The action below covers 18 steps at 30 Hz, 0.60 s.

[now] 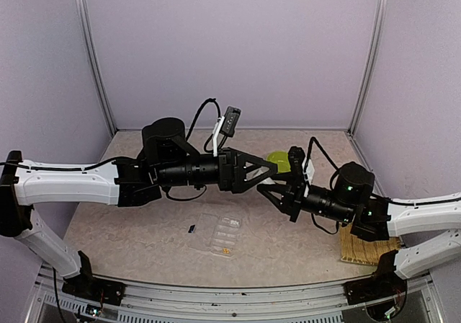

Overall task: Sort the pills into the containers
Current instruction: Screw the lid of the pill bottle onto the pill bottle.

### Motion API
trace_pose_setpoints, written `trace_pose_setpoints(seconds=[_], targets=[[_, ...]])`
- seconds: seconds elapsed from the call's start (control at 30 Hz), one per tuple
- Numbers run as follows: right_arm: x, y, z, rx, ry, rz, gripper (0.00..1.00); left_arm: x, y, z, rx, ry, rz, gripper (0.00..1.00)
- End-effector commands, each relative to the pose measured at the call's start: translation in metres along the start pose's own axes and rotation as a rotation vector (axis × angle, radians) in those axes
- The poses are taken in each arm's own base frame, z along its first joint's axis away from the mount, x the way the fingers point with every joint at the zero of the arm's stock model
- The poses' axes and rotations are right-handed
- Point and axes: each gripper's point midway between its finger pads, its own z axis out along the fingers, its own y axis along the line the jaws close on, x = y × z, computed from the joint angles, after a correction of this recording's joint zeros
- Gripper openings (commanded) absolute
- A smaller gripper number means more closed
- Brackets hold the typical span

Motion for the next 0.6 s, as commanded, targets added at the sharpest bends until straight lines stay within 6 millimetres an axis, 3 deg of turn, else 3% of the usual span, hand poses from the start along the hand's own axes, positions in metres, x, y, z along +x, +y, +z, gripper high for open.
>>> trace_pose_setpoints(seconds=[0.0,0.33,0.57], targets=[[-0.020,0.010,-0.003,-0.048,-0.054,-0.019,0.13,-0.007,-0.003,0.001,-0.003,-0.024,0.019,0.99],[-0.034,0.006,-0.017,-0.021,-0.095,-0.033,0.13,-0.010,0.009,0.000,-0.068,-0.035,0.023,0.99],[-0.027,-0.003,-0.008,0.029,-0.059,-0.043,0.13,-0.004,-0.003,0.004,0.006,-0.008,0.025,0.99]])
